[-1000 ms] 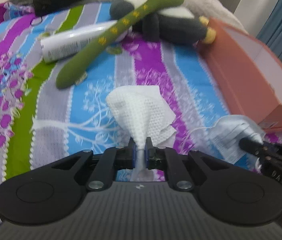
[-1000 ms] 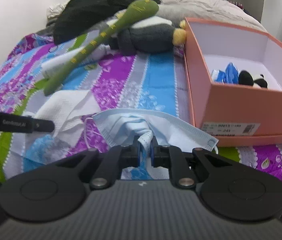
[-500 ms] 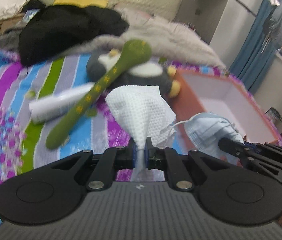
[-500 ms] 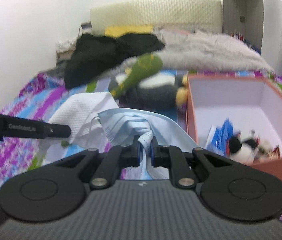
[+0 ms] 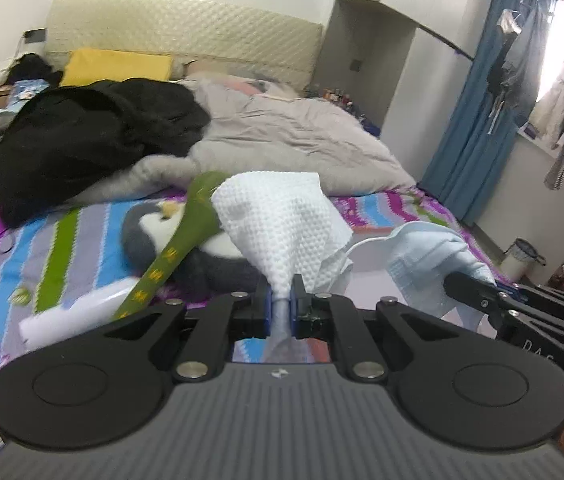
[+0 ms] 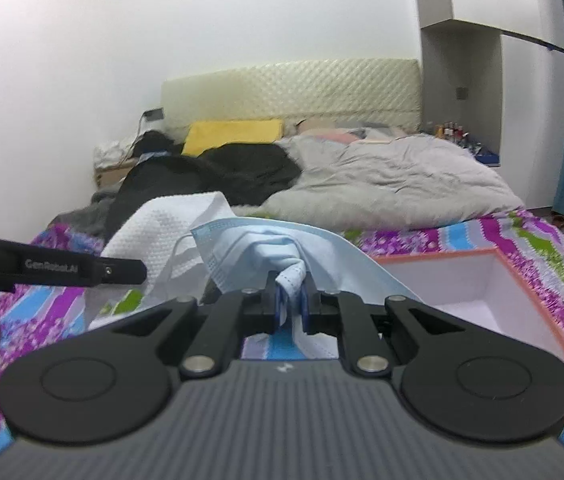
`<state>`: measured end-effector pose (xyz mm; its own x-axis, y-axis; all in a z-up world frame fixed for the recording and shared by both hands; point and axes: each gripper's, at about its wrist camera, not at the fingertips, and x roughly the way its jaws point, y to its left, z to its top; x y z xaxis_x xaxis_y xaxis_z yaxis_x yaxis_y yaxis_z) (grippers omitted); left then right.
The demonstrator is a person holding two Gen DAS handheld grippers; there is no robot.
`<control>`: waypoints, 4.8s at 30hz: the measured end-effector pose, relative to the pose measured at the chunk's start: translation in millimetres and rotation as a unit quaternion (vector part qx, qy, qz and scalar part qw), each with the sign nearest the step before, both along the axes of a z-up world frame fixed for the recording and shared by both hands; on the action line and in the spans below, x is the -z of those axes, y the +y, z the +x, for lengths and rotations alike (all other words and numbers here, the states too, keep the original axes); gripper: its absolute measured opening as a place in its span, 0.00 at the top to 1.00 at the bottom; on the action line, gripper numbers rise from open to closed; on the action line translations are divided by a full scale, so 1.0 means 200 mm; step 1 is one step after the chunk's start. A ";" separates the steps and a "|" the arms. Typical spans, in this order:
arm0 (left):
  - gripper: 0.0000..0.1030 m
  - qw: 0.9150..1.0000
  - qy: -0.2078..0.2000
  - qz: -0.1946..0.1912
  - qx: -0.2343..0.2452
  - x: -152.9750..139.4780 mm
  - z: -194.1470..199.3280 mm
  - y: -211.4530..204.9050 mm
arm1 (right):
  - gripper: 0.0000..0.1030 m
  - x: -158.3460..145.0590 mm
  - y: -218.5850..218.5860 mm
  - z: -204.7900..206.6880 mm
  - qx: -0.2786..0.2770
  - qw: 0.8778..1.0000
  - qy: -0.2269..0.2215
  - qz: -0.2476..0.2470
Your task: Organize soft objects
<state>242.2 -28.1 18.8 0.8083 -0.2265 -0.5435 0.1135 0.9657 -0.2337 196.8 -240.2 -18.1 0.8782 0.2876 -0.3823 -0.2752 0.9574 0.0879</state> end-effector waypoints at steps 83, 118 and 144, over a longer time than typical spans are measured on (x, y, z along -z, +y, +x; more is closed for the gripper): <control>0.31 0.992 0.003 0.049 0.118 -0.36 0.28 -0.64 | 0.10 -0.15 -0.70 0.03 0.142 0.987 0.076 0.028; 0.25 0.993 0.048 0.001 0.112 -0.11 -0.21 -0.46 | 0.10 0.05 -0.59 -0.49 0.185 0.978 0.082 0.043; 0.04 0.991 0.024 0.054 0.119 -0.05 -0.53 -0.49 | 0.10 0.10 -0.49 -0.63 0.195 0.977 0.087 0.012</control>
<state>136.4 -126.6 29.2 0.7117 -0.3471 -0.6107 0.3333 0.9322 -0.1415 71.3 -337.3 -38.7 0.8453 -0.0444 -0.5325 0.1307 0.9834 0.1255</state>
